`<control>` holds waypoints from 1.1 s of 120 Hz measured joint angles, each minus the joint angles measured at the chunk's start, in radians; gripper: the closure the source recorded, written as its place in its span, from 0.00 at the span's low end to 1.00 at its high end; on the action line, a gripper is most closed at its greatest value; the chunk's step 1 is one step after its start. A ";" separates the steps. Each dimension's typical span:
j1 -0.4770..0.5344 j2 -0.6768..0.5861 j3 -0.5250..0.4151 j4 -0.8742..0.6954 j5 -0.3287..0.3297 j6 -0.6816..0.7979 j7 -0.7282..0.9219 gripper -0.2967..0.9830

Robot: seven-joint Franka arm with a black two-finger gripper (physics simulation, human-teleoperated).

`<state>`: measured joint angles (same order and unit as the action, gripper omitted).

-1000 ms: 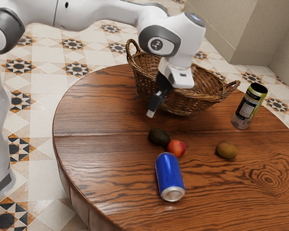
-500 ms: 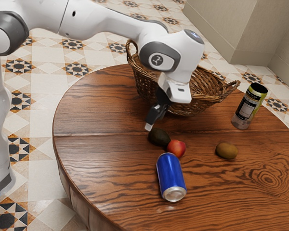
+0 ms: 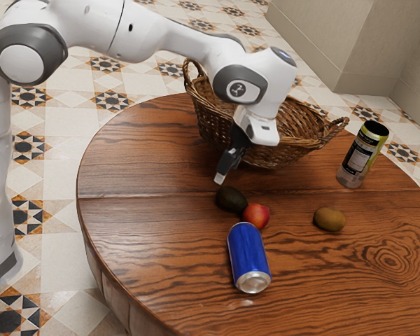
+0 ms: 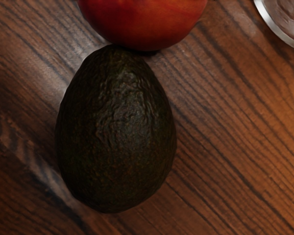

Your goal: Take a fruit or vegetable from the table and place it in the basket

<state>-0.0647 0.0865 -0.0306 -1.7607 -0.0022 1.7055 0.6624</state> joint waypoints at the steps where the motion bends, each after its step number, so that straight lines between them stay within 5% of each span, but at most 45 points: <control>1: 0.001 0.000 -0.002 0.000 0.000 0.000 0.001 0.23; 132: 0.074 0.109 -0.068 -0.010 -0.088 0.095 0.045 0.23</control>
<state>0.0090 0.1955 -0.0981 -1.7710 -0.0905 1.8000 0.7074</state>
